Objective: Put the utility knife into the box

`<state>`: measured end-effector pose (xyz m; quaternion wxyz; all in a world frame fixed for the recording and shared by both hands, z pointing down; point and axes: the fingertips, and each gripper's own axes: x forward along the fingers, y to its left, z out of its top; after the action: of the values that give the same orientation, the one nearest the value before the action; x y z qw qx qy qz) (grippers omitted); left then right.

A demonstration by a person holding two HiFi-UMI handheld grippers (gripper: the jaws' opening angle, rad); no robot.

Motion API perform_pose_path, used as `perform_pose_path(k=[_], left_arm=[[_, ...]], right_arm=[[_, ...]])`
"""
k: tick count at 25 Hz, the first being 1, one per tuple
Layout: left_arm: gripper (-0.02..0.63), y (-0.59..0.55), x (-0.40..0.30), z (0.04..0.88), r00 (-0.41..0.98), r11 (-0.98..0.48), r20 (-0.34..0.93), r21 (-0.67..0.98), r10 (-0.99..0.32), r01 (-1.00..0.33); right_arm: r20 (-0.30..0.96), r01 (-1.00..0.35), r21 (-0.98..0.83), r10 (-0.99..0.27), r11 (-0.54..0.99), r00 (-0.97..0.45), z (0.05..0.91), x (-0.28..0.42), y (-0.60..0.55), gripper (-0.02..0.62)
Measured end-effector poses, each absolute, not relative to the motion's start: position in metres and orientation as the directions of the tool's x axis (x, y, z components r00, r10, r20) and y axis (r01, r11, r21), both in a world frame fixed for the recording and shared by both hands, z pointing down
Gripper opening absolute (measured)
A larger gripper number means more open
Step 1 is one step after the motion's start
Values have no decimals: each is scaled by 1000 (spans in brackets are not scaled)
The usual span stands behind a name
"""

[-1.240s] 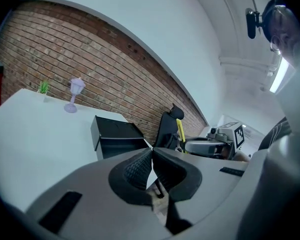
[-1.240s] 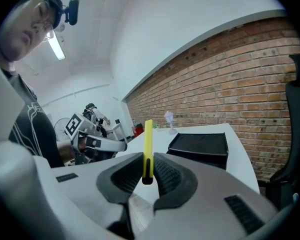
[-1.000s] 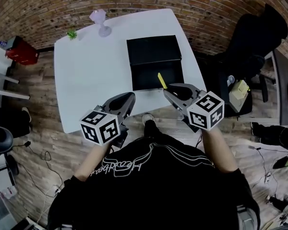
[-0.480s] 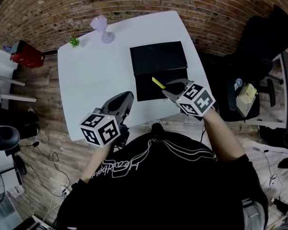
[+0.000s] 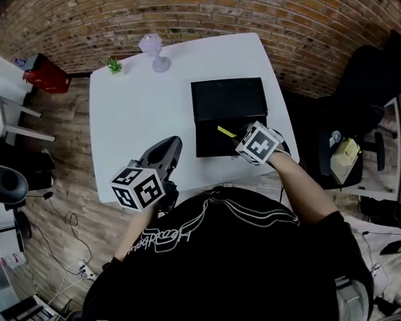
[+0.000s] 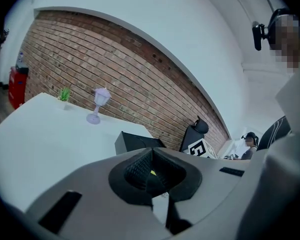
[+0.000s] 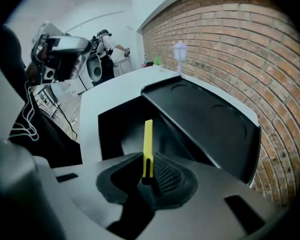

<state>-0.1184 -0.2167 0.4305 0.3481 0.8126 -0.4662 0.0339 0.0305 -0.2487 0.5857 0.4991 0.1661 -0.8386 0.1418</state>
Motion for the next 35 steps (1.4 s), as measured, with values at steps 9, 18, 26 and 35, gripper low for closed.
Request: perform_pose_path(k=[9,18,26,35], left_arm=[[32,-230,-137,443,515,-267,351,559,-782,-785],[32,-242,-139,452,518,-261,352,570,-779,-779],[32,-246,-132,454,556,-306,366,553,-746,-775],[32,-240,-121,437,630,-390,380,540,-677,-745]], right_arm=[[947,-402,-18,-113,916,-300,615,32,-266,67],[937,-372,-70,-67,926,-343,615,22,-260,80],[901,-412,-140,-56,900,-430,605,15,-254,216],[659,-495,-355,-163,793,-734,509,-7,-246,186]])
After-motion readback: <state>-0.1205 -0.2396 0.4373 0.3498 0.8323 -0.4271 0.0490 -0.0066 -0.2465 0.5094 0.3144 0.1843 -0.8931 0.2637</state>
